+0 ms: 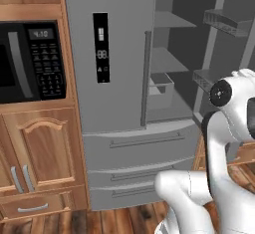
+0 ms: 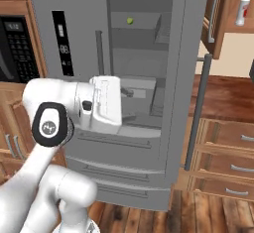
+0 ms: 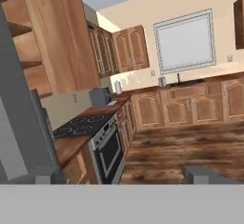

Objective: There is a bowl on the dining counter. Grab a lemon wedge from the fridge and place it in the bowl. Then get the liquor bottle and glass cup from the cabinet and place them next to the bowl.

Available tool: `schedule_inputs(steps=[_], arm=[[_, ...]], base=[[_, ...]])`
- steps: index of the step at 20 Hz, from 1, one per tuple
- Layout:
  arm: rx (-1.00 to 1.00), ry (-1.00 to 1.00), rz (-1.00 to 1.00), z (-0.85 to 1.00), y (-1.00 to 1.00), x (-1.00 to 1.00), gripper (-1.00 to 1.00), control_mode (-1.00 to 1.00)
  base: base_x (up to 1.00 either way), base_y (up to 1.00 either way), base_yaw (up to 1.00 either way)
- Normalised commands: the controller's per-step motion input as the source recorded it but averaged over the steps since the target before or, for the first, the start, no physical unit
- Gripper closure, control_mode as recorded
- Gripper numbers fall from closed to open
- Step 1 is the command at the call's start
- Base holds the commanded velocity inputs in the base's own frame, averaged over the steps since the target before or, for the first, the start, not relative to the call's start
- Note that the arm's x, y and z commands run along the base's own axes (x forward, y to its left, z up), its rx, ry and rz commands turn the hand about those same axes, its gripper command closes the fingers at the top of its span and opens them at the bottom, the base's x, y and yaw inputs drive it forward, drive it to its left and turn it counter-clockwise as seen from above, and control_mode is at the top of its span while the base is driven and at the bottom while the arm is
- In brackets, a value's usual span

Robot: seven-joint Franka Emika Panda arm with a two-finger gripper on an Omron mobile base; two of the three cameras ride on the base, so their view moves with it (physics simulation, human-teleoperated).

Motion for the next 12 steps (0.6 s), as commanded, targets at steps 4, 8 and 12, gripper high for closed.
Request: schedule_inputs(steps=[4, 8, 12], arm=[[-0.01, 0.03, 0.5, 0.21, 1.0, -0.22, -1.0, -1.0], [0.0, 0.15, 0.65, 0.03, 1.0, 0.0, -1.0, -1.0], [0.0, 0.2, 0.65, 0.01, 1.0, 0.04, -1.0, -1.0]], base=[[0.0, 0.0, 0.0], [0.0, 0.0, 0.0], [0.0, 0.0, 0.0]])
